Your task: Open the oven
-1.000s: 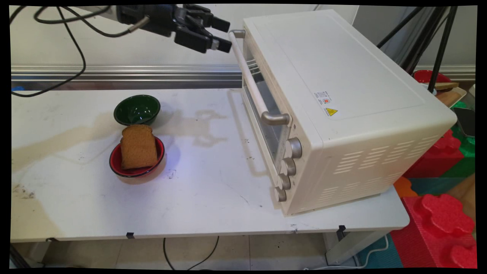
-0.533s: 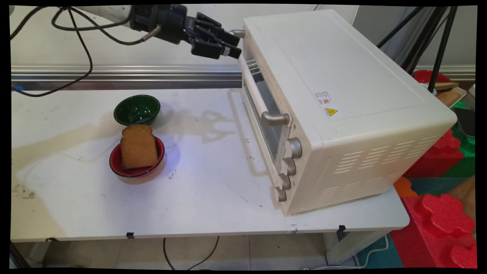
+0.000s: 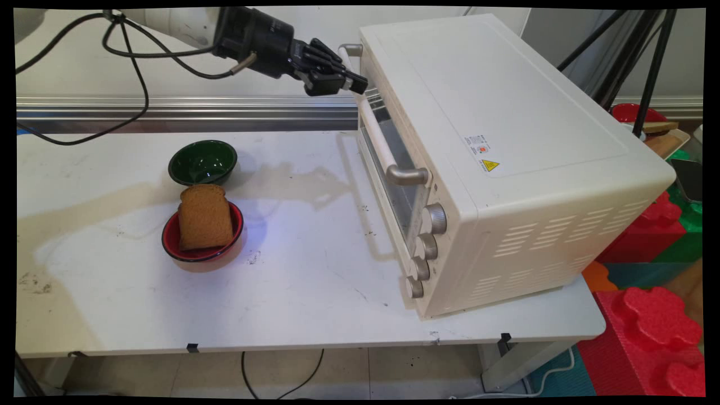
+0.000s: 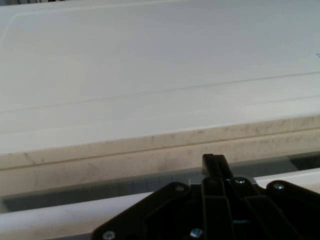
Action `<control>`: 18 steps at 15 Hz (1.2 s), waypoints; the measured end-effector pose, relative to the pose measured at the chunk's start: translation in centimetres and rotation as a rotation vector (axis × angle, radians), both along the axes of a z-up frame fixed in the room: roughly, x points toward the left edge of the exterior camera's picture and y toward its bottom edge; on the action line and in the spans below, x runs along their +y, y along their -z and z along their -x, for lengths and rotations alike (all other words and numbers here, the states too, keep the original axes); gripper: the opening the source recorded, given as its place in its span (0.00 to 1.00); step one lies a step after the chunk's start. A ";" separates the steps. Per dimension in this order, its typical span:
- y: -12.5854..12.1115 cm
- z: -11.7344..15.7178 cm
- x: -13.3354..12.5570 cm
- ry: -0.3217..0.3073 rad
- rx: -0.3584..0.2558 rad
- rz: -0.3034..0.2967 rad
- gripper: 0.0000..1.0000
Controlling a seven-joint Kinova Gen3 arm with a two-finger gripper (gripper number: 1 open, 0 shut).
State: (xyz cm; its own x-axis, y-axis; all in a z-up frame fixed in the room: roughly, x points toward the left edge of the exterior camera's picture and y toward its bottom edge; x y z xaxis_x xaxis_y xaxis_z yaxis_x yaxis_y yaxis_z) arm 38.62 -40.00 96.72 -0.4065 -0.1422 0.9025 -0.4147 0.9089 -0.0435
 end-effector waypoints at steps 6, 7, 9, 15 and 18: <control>1.2 1.7 -1.0 -0.007 -0.021 -0.009 0.00; 1.4 1.9 -1.2 -0.009 -0.025 -0.010 0.00; 1.8 2.3 -1.4 -0.011 -0.033 -0.011 0.00; 2.3 2.0 -1.4 -0.016 -0.068 -0.014 0.00; 2.4 1.2 -1.2 -0.012 -0.091 -0.012 0.00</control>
